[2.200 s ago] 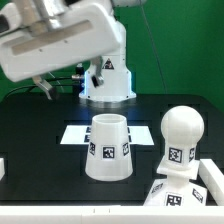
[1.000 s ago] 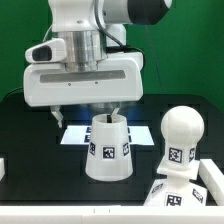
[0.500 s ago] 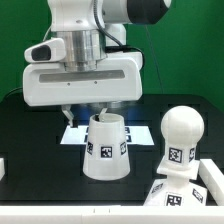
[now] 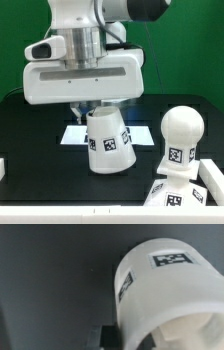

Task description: Assemble lamp

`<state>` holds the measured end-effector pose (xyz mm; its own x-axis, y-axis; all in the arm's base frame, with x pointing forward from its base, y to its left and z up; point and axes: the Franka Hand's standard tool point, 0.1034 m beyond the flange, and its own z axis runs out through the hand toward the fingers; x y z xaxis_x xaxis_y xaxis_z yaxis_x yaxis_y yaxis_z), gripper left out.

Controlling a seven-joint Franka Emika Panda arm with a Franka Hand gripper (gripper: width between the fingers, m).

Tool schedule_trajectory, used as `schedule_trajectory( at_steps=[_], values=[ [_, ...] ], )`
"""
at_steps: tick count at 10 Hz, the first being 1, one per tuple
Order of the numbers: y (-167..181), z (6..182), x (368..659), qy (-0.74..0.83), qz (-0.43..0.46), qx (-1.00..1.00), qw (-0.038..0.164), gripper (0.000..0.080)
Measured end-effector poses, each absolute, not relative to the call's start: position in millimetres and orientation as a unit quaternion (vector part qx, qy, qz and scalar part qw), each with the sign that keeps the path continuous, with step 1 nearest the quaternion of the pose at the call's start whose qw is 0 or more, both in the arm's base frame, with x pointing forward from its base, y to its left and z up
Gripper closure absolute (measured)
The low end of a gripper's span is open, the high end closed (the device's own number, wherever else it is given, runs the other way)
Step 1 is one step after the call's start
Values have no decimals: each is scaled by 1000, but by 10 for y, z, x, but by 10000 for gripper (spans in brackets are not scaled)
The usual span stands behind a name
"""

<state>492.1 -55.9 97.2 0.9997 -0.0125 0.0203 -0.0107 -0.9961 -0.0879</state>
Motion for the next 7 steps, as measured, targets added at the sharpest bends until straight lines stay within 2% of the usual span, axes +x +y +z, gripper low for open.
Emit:
schedule_trajectory(
  at_steps=[2,4,5,6,7],
  values=[
    [-452,1463,5054,-10,-12,-998,63,759],
    [-415,1968,5169,-23,-13,-998,57,758],
    [-396,2157,5216,-15,-8,-998,57,758],
    [-377,2259,5272,-9,-11,-998,57,758],
    [-386,2212,5257,-11,-10,-998,56,758]
  ],
)
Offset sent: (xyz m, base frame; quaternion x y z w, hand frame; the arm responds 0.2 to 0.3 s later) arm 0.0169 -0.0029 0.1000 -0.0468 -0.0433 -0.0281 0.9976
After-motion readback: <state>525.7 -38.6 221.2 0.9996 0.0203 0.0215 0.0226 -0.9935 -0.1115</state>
